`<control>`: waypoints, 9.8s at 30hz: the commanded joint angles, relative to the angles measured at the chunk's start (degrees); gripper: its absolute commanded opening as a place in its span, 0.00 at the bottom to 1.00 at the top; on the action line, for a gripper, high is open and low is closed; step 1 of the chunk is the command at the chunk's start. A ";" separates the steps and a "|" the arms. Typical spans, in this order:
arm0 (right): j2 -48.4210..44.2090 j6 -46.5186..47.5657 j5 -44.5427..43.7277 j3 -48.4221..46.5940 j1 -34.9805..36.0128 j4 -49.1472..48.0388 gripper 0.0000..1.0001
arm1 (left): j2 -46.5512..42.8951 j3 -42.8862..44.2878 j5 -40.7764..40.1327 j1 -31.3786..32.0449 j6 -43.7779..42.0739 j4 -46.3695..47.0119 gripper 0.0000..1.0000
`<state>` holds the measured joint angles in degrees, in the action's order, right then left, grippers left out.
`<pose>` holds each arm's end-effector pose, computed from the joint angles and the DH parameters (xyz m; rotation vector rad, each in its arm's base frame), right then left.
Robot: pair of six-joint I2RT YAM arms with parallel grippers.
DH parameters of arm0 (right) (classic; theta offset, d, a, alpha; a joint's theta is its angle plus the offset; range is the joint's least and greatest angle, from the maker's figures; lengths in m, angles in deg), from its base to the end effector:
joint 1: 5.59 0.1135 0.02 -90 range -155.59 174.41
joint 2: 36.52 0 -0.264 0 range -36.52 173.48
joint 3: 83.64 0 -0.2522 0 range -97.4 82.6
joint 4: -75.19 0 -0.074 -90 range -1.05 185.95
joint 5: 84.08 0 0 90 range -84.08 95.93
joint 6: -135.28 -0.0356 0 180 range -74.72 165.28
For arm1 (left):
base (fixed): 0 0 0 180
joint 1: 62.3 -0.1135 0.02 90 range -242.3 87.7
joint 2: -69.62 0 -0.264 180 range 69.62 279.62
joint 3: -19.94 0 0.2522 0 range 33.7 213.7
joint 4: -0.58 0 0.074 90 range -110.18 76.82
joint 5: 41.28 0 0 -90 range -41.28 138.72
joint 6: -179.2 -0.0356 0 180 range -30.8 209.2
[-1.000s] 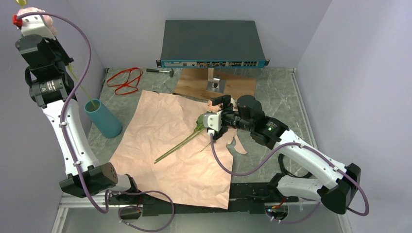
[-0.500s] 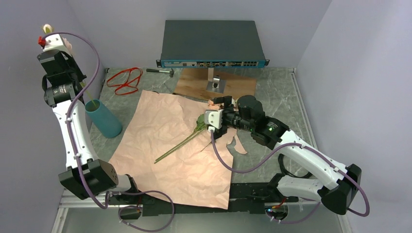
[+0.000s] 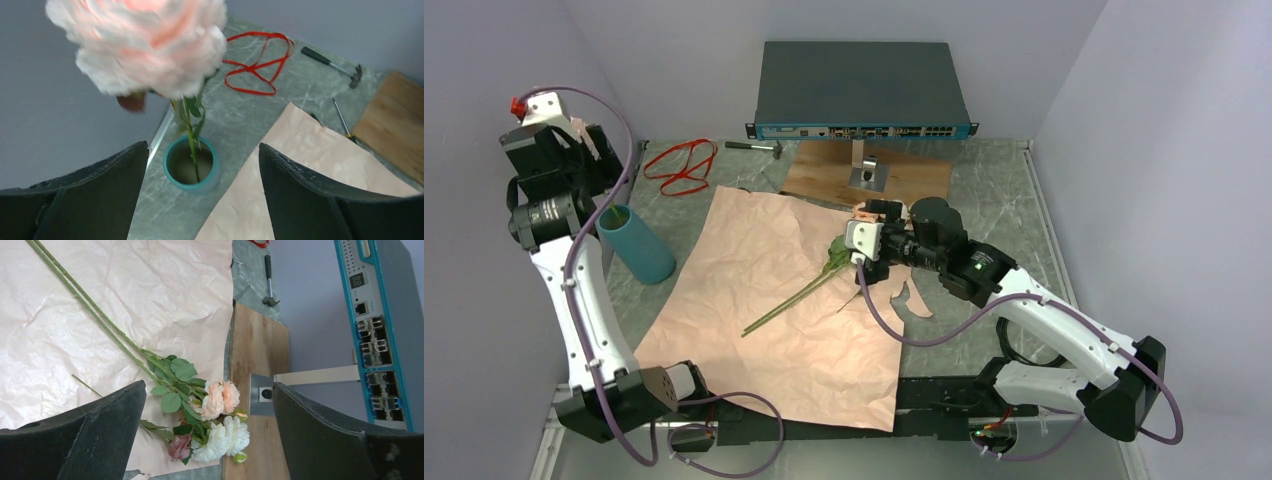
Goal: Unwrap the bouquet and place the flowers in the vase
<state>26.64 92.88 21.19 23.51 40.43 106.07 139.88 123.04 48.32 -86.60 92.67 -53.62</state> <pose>0.1671 0.1867 0.3523 -1.5255 1.1895 0.2400 0.2230 0.1010 0.4588 -0.4729 1.8935 0.2476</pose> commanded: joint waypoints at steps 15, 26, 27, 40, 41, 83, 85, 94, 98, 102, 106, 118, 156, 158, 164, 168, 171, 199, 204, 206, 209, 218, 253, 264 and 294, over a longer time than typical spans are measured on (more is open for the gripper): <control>1.98 -22.21 -5.30 0.68 0.22 -3.22 1.00 | -7.33 -10.27 39.49 6.61 -21.95 -25.69 0.82; -4.11 -33.02 -6.54 6.32 -7.06 -0.44 1.00 | 1.21 -16.63 32.80 33.94 -27.42 -18.54 0.59; -4.41 -34.44 -6.32 6.70 -8.35 -0.33 1.00 | 2.65 -16.79 32.64 35.89 -27.00 -17.23 0.56; -9.76 -43.06 -4.96 11.85 -18.94 2.43 1.00 | 28.42 -7.21 20.89 61.33 -19.87 -3.46 0.28; -10.02 -43.63 -4.72 12.20 -19.89 2.63 1.00 | 30.35 -5.99 19.88 62.21 -19.37 -2.65 0.27; -12.06 -49.90 0.11 15.46 -27.56 1.86 1.00 | 59.04 22.37 2.22 68.67 -14.26 -11.17 0.49; -11.85 -49.70 0.05 15.15 -27.56 2.01 1.00 | 61.09 22.51 1.51 68.65 -14.60 -11.66 0.48; -11.24 -49.60 0.00 14.97 -27.56 2.09 1.00 | 64.02 22.59 1.22 68.66 -14.28 -11.38 0.27; -10.63 -49.92 0.45 14.44 -27.60 1.73 1.00 | 63.48 25.17 2.52 68.68 -13.95 -13.43 0.16; -9.97 -50.05 0.72 13.29 -27.58 1.77 1.00 | 59.28 26.25 5.38 68.52 -12.39 -12.53 0.00; -9.58 -50.36 0.49 12.26 -27.60 1.86 1.00 | 55.15 28.25 7.47 68.51 -10.88 -12.87 0.00; -11.11 -49.28 -3.18 4.60 -27.64 -1.56 1.00 | 34.45 20.37 22.80 62.10 -8.33 -4.62 0.00; -0.25 -44.06 5.97 -2.66 -27.61 0.76 1.00 | -14.89 8.35 21.04 -7.86 14.68 11.71 0.00; -0.02 -43.80 6.52 -2.85 -27.56 0.95 1.00 | -16.44 7.45 17.22 -8.79 13.04 12.55 0.00; 0.92 -42.90 8.18 -4.10 -27.56 2.18 1.00 | -15.11 8.92 1.00 -9.72 8.24 12.73 0.00; 1.88 -43.54 8.44 -5.00 -27.56 2.38 1.00 | -14.39 7.61 -0.90 -9.72 5.47 17.51 0.00; 2.16 -44.28 8.89 -5.29 -27.56 2.39 1.00 | -13.29 7.13 -0.29 -9.72 2.33 21.22 0.00; 5.20 -43.95 7.89 -6.85 -27.56 4.24 1.00 | -1.83 14.38 8.83 -9.67 6.68 25.39 0.00; 5.38 -44.25 8.36 -6.74 -27.56 4.31 1.00 | -2.56 10.76 8.61 -9.71 5.86 26.00 0.00; 5.44 -44.19 8.38 -6.74 -27.58 4.45 1.00 | -2.94 9.16 8.14 -9.72 5.85 26.14 0.00; 5.40 -44.10 8.57 -6.66 -27.56 4.50 1.00 | -4.12 4.68 8.48 -9.72 5.47 28.23 0.00; 4.98 -43.59 8.57 -6.05 -27.56 4.76 1.00 | -7.19 -5.96 7.38 -9.71 4.27 31.80 0.00; 3.62 -43.42 8.90 -3.57 -27.56 3.88 1.00 | -12.03 -15.10 10.35 -9.63 3.08 12.68 0.44; 3.41 -43.65 9.21 -2.92 -27.56 3.68 1.00 | -16.56 -13.55 16.47 -9.45 -1.62 2.56 0.59; -4.02 -42.50 4.82 3.11 -27.74 5.32 1.00 | 13.34 -5.93 19.69 42.64 -30.55 -21.77 0.65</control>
<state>25.39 49.60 27.81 25.80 12.95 112.15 148.34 113.16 73.17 -52.37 63.09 -76.18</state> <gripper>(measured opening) 0.997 0.658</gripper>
